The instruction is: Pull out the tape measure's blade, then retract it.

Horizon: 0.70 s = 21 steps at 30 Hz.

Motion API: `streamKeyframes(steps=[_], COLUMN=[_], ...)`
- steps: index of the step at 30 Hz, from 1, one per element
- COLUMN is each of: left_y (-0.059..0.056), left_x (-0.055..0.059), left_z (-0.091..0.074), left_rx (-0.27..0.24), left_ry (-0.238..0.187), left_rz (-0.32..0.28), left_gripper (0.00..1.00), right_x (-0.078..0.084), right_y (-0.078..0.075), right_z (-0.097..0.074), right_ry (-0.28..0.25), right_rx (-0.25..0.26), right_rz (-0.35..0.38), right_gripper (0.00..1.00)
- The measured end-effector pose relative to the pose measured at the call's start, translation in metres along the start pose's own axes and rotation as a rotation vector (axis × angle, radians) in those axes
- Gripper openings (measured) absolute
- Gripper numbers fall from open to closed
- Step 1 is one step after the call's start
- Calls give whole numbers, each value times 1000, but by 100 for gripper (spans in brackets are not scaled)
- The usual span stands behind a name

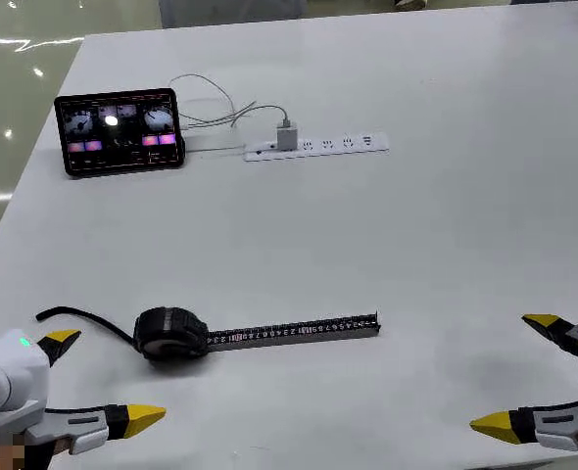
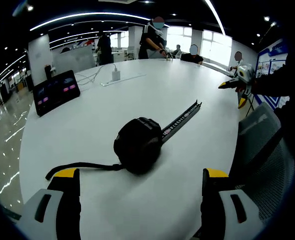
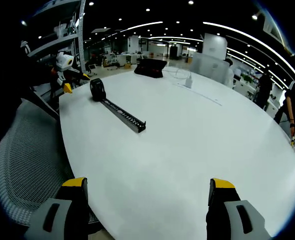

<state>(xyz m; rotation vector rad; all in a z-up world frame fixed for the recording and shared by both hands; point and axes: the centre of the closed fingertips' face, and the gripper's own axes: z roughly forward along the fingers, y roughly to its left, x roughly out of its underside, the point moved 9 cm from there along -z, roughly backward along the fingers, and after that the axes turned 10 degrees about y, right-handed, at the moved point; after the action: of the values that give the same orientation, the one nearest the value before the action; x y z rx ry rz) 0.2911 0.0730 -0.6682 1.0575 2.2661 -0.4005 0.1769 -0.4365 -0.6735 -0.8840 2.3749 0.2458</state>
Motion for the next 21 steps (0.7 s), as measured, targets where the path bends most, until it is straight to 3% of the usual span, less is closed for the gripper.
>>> streamKeyframes(steps=[16, 21], left_y=[8, 10], left_x=[-2, -4], left_z=[-5, -5], left_rx=[-20, -30], left_ry=[-1, 6], left_rz=[-20, -2], left_gripper=[99, 99], right_x=[3, 5], right_y=[0, -2], right_z=[-3, -4], right_ry=[7, 12], right_rx=[5, 3], right_rz=[-3, -3], right_gripper=[99, 99])
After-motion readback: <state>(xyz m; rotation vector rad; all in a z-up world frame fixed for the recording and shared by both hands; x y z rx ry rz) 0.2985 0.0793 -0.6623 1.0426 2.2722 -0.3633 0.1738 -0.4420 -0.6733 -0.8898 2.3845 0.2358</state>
